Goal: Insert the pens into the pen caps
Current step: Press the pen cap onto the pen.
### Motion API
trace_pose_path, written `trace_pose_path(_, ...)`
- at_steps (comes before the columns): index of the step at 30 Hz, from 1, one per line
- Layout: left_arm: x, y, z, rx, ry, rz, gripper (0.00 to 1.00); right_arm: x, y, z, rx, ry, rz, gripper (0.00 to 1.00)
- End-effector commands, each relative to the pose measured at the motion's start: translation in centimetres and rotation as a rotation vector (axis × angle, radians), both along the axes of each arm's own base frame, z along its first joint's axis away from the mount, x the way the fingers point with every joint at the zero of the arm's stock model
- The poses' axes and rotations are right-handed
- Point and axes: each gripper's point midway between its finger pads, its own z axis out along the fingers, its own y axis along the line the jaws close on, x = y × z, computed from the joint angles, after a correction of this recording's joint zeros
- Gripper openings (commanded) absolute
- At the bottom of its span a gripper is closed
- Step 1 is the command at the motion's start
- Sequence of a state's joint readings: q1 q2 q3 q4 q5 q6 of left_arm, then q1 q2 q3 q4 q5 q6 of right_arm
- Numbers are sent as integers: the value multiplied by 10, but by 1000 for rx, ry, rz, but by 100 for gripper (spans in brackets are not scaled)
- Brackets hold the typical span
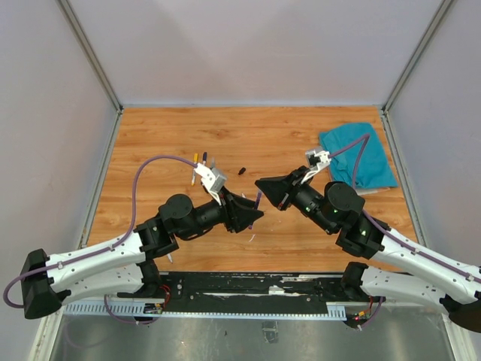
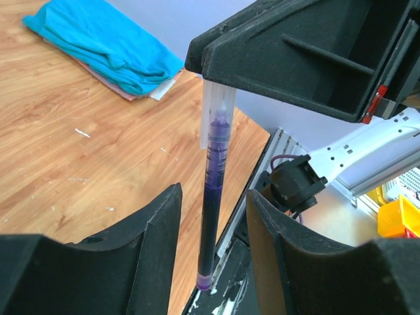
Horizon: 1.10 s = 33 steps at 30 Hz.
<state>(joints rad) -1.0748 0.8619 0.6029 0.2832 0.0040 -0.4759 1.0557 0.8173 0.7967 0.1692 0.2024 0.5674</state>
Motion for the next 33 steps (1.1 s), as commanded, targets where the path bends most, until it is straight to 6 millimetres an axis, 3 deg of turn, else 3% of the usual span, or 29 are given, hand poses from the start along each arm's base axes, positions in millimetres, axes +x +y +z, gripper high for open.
trace_pose_path(1, -1, -3, 0, -13, -13, -18, 48, -8, 0, 33, 80, -48, 19, 1)
trace_pose_path(4, -1, -4, -2, -7, -11, -23, 45, -9, -1, 36, 87, -54, 18, 1)
trace_pose_path(10, -2, -3, -6, -2, 0, -21, 26, -9, -4, 35, 81, -61, 13, 1)
trace_pose_path(14, -1, -1, 0, -16, -8, -10, 1, -9, -2, 24, 45, -71, 21, 1)
trace_pose_path(23, 7, 10, 44, -129, -61, 57, 1, -22, 5, -24, -7, -27, 100, 1)
trace_pose_path(29, 10, 19, 75, -184, -109, 96, 1, -49, 13, -70, -183, -43, 168, 1)
trace_pose_path(33, 11, 24, 92, -227, -143, 115, 1, -68, 19, -93, -116, 68, 237, 1)
